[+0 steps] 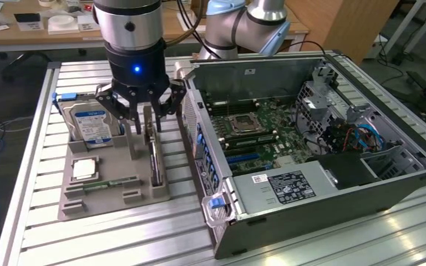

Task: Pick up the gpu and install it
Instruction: 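Pick up the gpu and move the gpu toward the slot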

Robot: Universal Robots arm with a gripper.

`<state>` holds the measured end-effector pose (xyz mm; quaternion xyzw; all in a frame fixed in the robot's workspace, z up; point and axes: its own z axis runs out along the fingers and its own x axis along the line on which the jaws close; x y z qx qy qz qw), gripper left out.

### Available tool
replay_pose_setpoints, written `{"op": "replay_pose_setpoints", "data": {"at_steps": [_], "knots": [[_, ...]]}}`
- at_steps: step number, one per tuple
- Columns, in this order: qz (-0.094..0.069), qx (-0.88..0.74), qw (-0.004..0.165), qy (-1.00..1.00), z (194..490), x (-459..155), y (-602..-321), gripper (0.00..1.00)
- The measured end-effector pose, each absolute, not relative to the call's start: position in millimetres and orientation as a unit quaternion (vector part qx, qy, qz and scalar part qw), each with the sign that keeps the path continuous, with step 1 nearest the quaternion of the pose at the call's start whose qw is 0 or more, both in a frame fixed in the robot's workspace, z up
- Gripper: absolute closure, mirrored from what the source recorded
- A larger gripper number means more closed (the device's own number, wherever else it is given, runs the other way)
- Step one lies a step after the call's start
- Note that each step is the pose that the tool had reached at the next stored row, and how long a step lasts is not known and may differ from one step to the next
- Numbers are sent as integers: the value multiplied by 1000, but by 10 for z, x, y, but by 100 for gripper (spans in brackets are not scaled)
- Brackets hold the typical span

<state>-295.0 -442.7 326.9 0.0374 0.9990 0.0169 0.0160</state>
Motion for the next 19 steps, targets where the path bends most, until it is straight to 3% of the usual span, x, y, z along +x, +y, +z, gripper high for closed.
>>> {"op": "replay_pose_setpoints", "data": {"at_steps": [13,19], "knots": [[19,37,16,999,3139,-2950,-4427,58],[29,38,16,999,3081,-2951,-4426,58]]}}
